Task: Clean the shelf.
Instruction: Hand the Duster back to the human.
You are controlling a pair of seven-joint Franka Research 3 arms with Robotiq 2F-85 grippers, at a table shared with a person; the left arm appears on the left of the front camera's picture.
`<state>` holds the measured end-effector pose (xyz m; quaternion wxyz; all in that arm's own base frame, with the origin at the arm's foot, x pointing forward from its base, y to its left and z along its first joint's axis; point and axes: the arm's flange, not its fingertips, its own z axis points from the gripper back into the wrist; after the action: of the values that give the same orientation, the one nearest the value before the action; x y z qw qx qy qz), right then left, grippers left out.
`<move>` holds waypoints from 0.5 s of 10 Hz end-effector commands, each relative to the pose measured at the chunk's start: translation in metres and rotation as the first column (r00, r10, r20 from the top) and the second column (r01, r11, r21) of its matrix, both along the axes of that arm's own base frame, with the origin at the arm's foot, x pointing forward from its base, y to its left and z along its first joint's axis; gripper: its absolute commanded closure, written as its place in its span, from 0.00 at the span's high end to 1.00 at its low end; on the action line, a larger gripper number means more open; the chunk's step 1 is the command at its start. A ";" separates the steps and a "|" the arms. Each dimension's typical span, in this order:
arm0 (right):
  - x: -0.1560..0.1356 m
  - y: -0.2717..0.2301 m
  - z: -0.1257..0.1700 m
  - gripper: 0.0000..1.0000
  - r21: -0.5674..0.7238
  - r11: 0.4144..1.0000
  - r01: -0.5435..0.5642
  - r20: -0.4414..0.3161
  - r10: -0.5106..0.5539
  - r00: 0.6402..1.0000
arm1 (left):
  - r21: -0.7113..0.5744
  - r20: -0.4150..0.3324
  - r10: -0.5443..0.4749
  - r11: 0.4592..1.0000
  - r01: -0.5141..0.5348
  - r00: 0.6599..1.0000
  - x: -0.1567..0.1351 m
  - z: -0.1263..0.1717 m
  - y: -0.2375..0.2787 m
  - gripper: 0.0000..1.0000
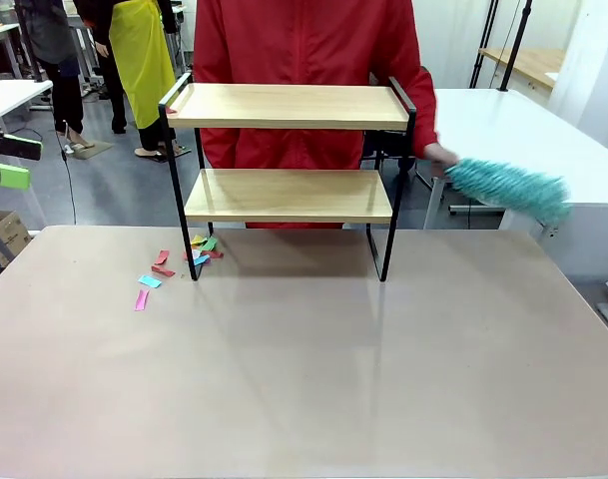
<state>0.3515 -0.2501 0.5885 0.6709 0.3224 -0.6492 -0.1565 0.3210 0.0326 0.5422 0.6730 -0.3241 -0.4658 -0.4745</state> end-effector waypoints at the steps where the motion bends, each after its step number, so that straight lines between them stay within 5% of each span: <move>1: -0.002 0.001 -0.002 1.00 -0.018 1.000 0.011 -0.001 -0.011 1.000 | -0.024 0.028 -0.005 1.000 0.006 1.000 0.001 0.000 -0.002 1.00; 5: -0.002 0.001 -0.002 1.00 -0.018 1.000 0.011 -0.001 -0.011 1.000 | -0.024 0.028 -0.005 1.000 0.006 1.000 0.001 0.000 -0.002 1.00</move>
<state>0.3515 -0.2501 0.5885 0.6709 0.3224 -0.6492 -0.1565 0.3210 0.0326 0.5422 0.6730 -0.3241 -0.4658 -0.4745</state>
